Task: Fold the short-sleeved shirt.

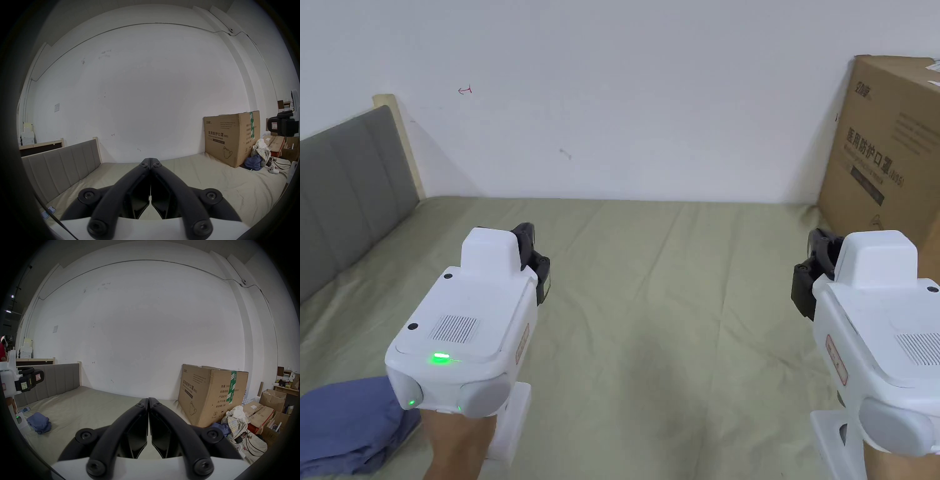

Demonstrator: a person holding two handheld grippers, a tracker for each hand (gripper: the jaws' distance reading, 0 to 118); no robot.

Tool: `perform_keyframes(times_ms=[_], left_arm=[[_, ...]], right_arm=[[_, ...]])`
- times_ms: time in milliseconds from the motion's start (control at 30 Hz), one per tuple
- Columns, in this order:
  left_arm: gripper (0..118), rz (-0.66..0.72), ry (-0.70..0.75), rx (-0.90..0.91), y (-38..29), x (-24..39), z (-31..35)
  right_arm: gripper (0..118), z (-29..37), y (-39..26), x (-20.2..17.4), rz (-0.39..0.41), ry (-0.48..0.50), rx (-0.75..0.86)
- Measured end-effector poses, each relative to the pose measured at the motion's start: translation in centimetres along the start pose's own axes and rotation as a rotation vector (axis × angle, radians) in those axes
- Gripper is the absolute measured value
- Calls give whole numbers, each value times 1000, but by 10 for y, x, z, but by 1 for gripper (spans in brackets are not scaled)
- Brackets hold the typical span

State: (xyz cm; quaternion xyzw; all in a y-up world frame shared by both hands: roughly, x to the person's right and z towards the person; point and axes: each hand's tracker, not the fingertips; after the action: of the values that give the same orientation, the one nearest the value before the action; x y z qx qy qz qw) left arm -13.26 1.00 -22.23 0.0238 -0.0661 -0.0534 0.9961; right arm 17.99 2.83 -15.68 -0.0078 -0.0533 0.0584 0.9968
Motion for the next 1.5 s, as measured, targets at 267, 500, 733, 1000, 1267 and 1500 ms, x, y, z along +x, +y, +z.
perform_keyframes(times_ms=[267, 500, 733, 1000, 1267, 1500], left_arm=[[78, 51, -2, -2, 3, -3, 2], [118, 70, 14, -9, 1, -6, 0], [118, 45, 28, -12, -4, -5, 0], [118, 49, 27, -3, -4, -5, 0], [118, 50, 29, 4, -3, -6, 0], [118, 59, 36, 7, -3, -8, 0]], right_arm=[[88, 1, -1, 0, -12, 10, -16], [111, 3, -3, 0, -25, -19, -6], [118, 5, -2, 1, -26, -38, 16], [118, 4, -3, 0, -23, -32, 12], [118, 3, -3, -1, -23, -28, 14], [118, 3, -4, -2, -20, -27, 12]])
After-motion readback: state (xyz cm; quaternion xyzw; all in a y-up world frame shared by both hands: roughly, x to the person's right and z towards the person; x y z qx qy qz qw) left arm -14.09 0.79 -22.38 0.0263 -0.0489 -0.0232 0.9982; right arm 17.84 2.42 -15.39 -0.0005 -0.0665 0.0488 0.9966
